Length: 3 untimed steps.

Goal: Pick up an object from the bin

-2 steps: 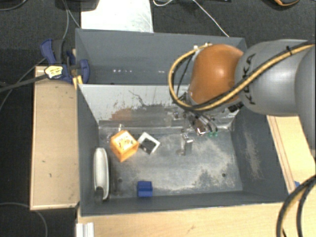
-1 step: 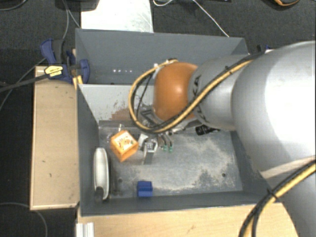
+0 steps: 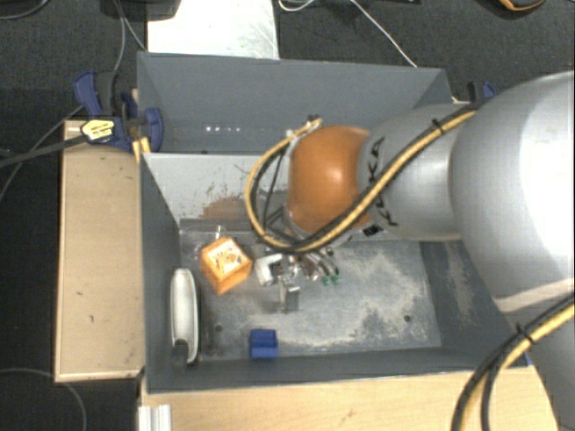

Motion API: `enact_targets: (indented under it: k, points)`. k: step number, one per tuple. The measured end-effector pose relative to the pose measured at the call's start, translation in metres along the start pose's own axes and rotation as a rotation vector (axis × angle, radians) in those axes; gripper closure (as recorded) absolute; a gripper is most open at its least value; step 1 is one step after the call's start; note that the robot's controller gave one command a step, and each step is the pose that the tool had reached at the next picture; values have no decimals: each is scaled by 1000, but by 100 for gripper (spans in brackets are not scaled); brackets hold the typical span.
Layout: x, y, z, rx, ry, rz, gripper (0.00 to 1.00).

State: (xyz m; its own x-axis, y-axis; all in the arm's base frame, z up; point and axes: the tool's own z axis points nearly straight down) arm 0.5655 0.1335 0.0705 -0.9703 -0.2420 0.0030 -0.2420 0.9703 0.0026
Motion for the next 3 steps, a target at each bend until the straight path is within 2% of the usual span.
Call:
enact_targets:
  k: [1, 2, 3]
  points:
    - [-23, -8, -5, 0, -9, 64, 0]
    - [-19, -9, -107, 0, -1, -65, 0]
    - [-20, -15, -33, 2, -15, -240, 0]
